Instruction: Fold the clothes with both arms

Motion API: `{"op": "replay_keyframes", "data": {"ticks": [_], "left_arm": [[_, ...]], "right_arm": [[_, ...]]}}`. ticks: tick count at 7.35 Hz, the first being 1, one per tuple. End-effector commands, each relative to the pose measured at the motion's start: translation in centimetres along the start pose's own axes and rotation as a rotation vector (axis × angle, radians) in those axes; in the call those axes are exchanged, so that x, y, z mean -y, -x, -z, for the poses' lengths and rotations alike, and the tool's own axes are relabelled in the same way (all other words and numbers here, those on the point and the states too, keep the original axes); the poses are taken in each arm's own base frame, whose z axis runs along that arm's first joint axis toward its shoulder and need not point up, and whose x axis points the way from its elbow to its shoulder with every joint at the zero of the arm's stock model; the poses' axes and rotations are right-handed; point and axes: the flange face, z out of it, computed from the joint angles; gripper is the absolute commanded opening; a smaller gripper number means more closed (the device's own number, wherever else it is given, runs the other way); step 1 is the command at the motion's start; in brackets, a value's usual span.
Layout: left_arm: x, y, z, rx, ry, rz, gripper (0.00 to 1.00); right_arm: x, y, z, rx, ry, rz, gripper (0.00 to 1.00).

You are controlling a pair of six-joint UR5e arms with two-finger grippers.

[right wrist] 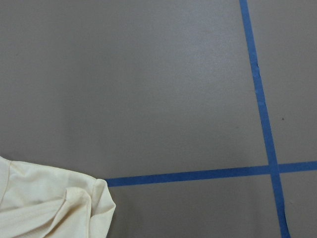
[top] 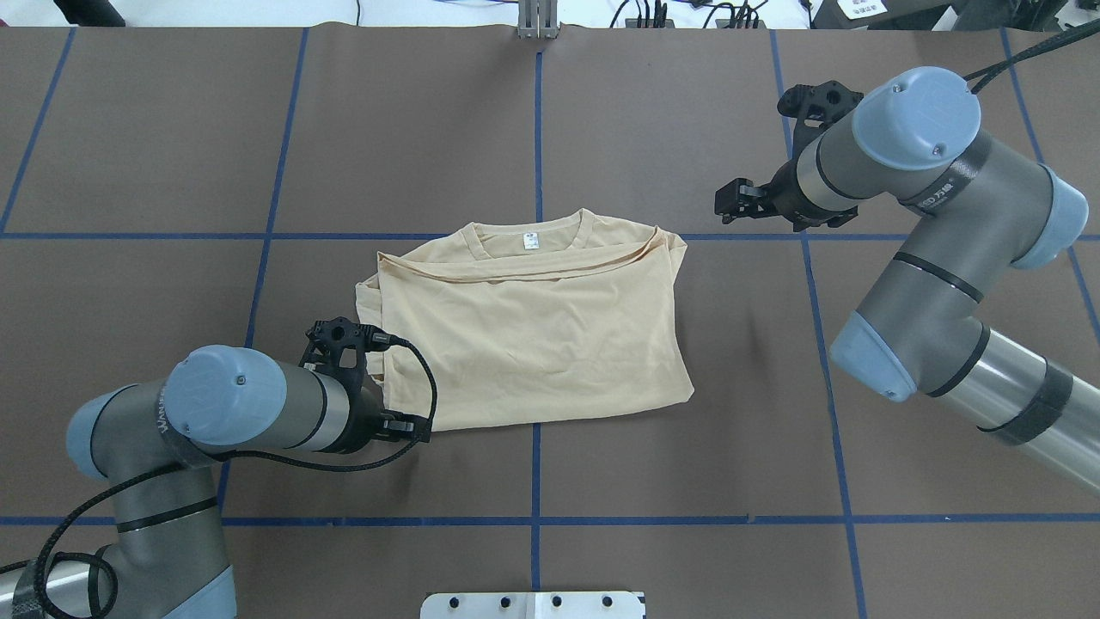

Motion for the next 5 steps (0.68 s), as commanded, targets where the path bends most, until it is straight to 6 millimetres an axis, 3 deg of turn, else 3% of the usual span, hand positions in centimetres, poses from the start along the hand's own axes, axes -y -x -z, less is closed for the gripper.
{"op": "replay_keyframes", "data": {"ticks": [1,2,3,5], "left_arm": [[0.1,0.2,-0.4,0.011,-0.004,0.002,0.41],[0.1,0.2,-0.4,0.011,-0.004,0.002,0.11],[0.1,0.3,-0.4,0.012,-0.007,0.004,0.00],[1.6,1.5,0.7,0.030,-0.052,0.011,0.00]], "right_arm": [[0.0,-0.1,0.0,-0.001,0.001,0.000,1.00],[0.0,-0.1,0.0,-0.001,0.000,0.000,1.00],[0.0,-0.1,0.0,0.000,-0.001,0.000,1.00],[0.0,0.1,0.1,0.002,-0.002,0.001,1.00]]}}
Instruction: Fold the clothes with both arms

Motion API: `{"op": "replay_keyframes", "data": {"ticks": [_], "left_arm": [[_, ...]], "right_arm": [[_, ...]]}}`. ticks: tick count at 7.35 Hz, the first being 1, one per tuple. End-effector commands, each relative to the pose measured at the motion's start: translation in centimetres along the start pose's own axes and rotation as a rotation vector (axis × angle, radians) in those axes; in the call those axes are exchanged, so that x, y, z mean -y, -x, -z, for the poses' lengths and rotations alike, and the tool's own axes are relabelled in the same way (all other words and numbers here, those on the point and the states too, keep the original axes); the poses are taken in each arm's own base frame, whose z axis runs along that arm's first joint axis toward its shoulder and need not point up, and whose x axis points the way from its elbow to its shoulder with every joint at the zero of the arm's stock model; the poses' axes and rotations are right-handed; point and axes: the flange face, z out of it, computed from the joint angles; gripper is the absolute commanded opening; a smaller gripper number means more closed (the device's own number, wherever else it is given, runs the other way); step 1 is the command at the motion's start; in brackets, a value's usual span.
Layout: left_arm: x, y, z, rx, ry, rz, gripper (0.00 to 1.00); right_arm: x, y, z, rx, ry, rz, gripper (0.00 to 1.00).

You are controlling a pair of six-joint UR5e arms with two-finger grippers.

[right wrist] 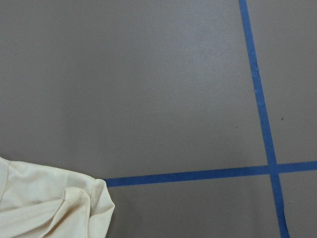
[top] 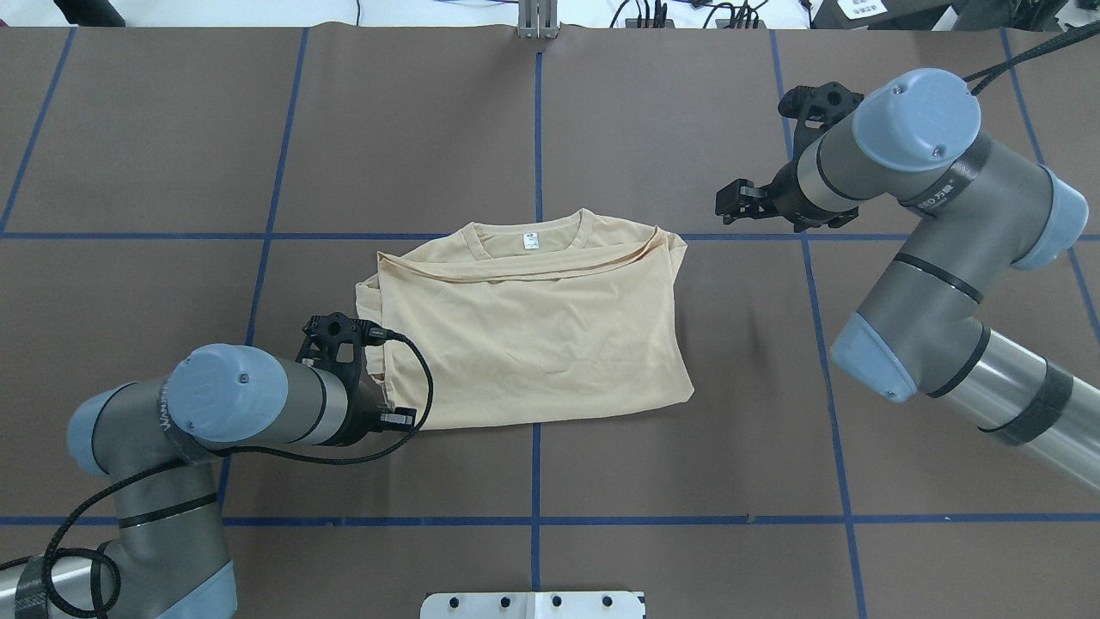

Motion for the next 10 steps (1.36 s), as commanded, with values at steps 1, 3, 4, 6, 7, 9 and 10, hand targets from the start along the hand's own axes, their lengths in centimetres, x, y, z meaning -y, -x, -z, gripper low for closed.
{"op": "replay_keyframes", "data": {"ticks": [1,3,4,6,7,9,10], "left_arm": [[2.9,2.1,1.4,0.050,-0.050,-0.011,0.00],[7.6,5.5,2.6,0.149,-0.085,-0.102,0.00],[11.8,8.1,2.1,0.209,-0.113,-0.140,0.00],[23.3,10.4,0.6,0.314,-0.159,-0.151,0.00],[29.4,11.6,0.9,0.366,-0.170,-0.192,0.00],[37.1,11.3,0.5,0.414,-0.201,-0.249,0.00],[37.7,11.9,1.4,0.399,-0.222,-0.272,0.31]], "right_arm": [[0.0,0.0,0.0,0.000,0.000,0.000,1.00],[-0.1,0.1,0.0,0.001,0.001,0.001,1.00],[-0.1,0.1,0.0,0.000,0.001,-0.001,1.00],[0.0,0.2,0.2,0.005,-0.002,-0.001,1.00],[0.0,0.0,0.3,0.004,-0.003,-0.004,1.00],[-0.2,-0.2,0.7,0.006,-0.005,-0.006,1.00],[-0.3,-0.4,0.7,0.005,-0.004,-0.005,1.00]]}}
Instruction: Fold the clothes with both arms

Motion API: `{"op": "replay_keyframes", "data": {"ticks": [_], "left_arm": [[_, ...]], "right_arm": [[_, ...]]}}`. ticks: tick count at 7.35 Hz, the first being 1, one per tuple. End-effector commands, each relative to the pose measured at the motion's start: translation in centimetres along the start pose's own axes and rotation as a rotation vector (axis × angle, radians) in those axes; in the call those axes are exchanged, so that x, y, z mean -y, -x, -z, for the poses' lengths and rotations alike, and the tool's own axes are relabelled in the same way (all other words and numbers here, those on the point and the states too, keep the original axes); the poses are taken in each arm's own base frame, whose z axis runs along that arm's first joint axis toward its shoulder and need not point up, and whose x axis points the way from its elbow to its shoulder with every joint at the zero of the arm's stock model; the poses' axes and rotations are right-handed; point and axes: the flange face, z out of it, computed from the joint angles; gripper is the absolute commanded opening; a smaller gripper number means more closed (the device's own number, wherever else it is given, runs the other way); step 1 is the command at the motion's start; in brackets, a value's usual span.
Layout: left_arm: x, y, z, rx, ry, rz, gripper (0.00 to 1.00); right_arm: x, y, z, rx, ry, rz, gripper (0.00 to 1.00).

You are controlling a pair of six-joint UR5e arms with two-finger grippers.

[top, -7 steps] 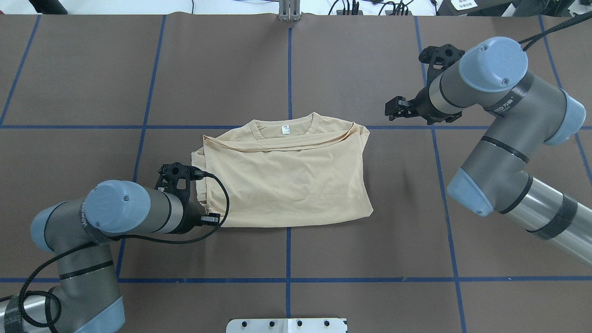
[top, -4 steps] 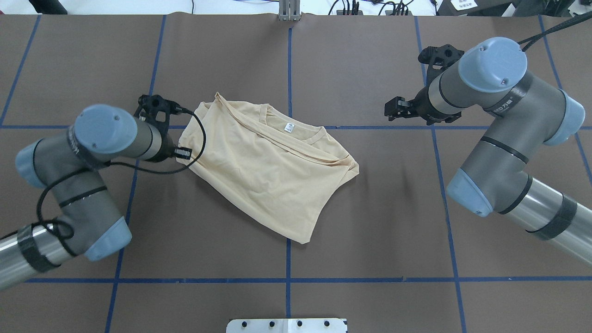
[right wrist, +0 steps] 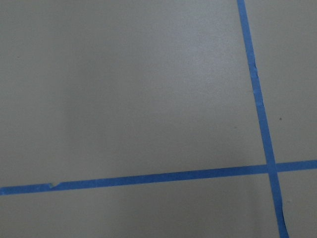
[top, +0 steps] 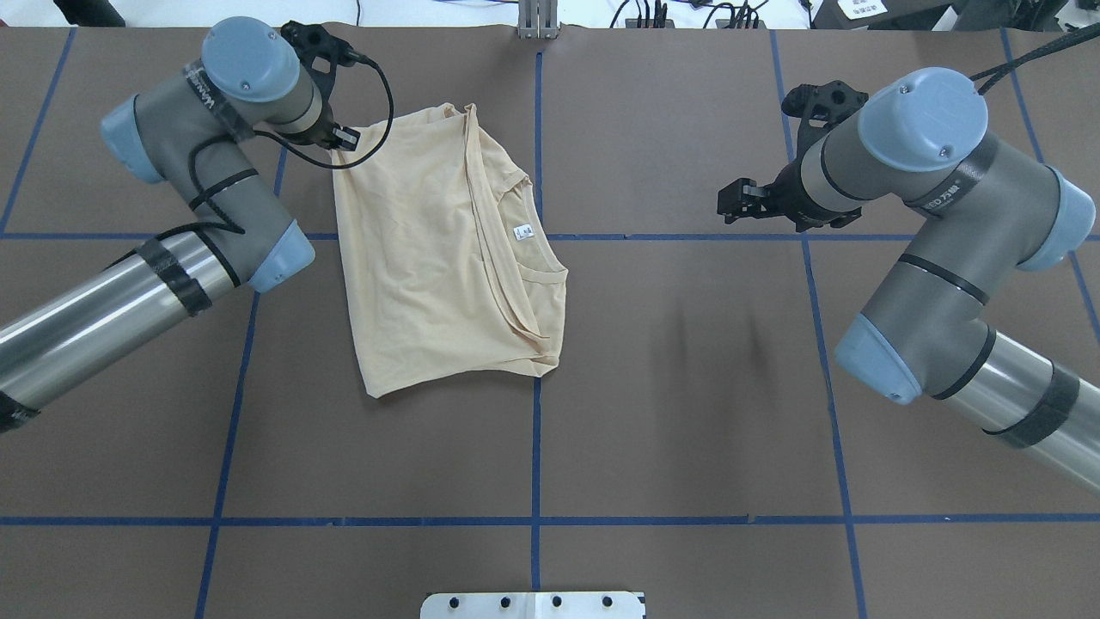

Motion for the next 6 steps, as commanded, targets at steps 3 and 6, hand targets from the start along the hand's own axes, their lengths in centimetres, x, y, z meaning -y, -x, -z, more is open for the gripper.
{"op": "replay_keyframes", "data": {"ticks": [3,6], "left_arm": [[-2.9,3.4,2.6,-0.222,-0.073,-0.053,1.00],[-8.4,4.2,9.9,-0.373,-0.092,-0.024,1.00]], "right_arm": [[-0.6,3.9,-0.1,0.016,0.012,-0.040,1.00],[-3.6,17.5,-3.1,-0.011,-0.017,-0.146,1.00]]}}
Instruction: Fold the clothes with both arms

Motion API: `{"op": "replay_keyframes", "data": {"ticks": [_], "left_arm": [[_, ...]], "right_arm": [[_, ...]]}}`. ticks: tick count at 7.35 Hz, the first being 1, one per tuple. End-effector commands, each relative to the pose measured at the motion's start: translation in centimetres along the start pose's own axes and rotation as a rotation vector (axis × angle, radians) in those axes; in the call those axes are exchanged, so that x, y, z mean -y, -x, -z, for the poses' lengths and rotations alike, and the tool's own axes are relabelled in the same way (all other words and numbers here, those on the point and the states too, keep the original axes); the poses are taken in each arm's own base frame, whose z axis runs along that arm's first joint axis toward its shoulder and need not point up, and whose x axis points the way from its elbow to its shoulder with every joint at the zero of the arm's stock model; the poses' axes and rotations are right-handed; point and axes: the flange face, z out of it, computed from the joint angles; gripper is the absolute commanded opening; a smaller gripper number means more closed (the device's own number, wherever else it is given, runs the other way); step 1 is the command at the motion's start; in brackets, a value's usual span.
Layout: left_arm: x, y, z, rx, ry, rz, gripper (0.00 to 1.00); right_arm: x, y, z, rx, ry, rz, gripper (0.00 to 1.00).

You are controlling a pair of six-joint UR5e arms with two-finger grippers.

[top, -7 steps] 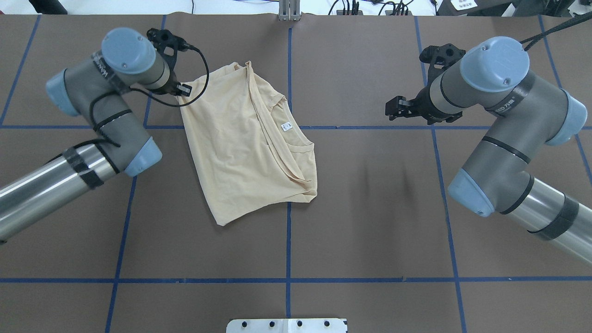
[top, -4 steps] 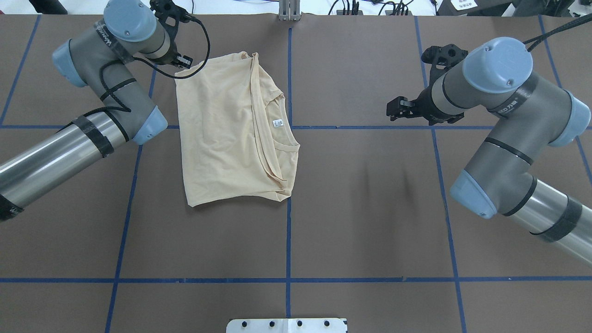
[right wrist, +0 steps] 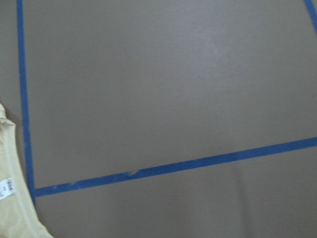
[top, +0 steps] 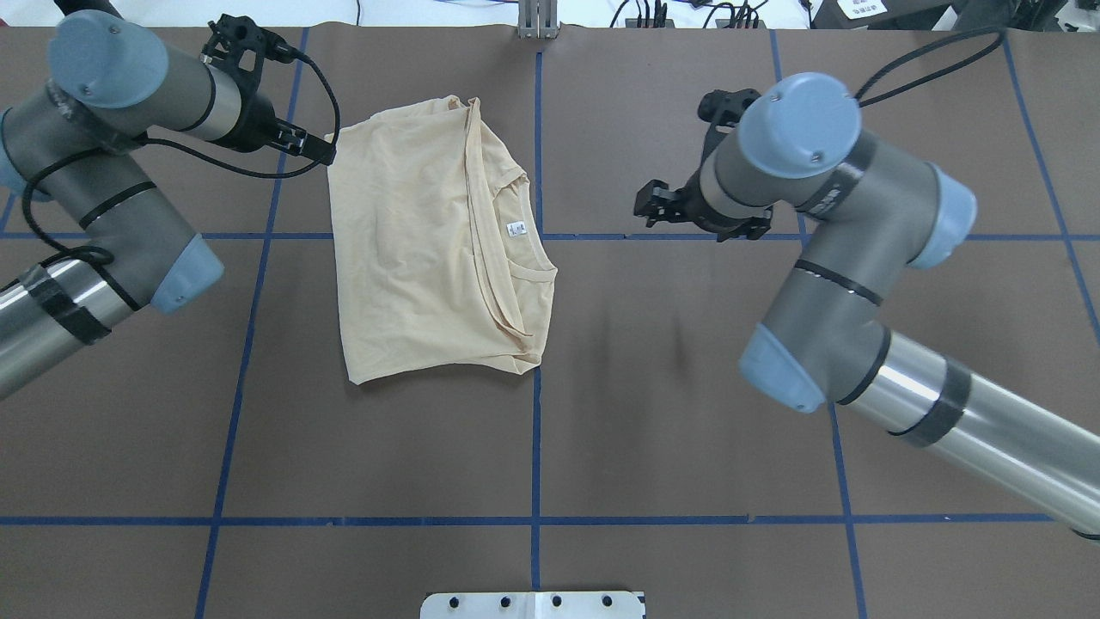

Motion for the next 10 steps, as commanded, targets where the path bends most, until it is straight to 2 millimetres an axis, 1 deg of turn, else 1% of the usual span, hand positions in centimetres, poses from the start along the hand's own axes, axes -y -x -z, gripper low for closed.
{"op": "replay_keyframes", "data": {"ticks": [1,2,3,4,5,6,7,8,10], "left_arm": [[-1.6,-1.1,2.8,-0.081,0.011,0.025,1.00],[-1.5,-1.3,2.9,-0.083,0.009,0.050,1.00],[-1.8,-1.2,3.0,-0.082,0.011,0.057,1.00],[-1.9,-1.2,3.0,-0.083,0.012,0.058,1.00],[-1.9,-1.4,3.1,-0.086,0.011,0.071,1.00],[-2.0,-1.6,3.1,-0.088,0.011,0.073,1.00],[-2.0,-1.7,3.0,-0.089,0.014,0.073,1.00],[-2.1,-1.6,2.9,-0.087,0.016,0.074,1.00],[-2.4,-1.4,2.8,-0.086,0.020,0.075,1.00]], "right_arm": [[-3.7,10.3,-3.5,-0.020,-0.024,-0.083,1.00],[-5.5,13.6,-5.3,-0.043,-0.049,-0.076,0.98],[-6.3,14.3,-6.5,-0.062,-0.054,-0.060,0.92],[-6.7,15.2,-7.2,-0.076,-0.061,-0.045,0.85],[-7.0,15.4,-7.7,-0.086,-0.062,-0.042,0.77],[-7.1,15.2,-8.2,-0.094,-0.061,-0.040,0.69],[-7.8,15.4,-8.6,-0.062,-0.084,-0.026,0.69],[-8.1,15.2,-9.7,-0.064,-0.085,-0.023,0.68],[-8.5,14.9,-10.3,-0.073,-0.081,-0.020,0.65]]}}
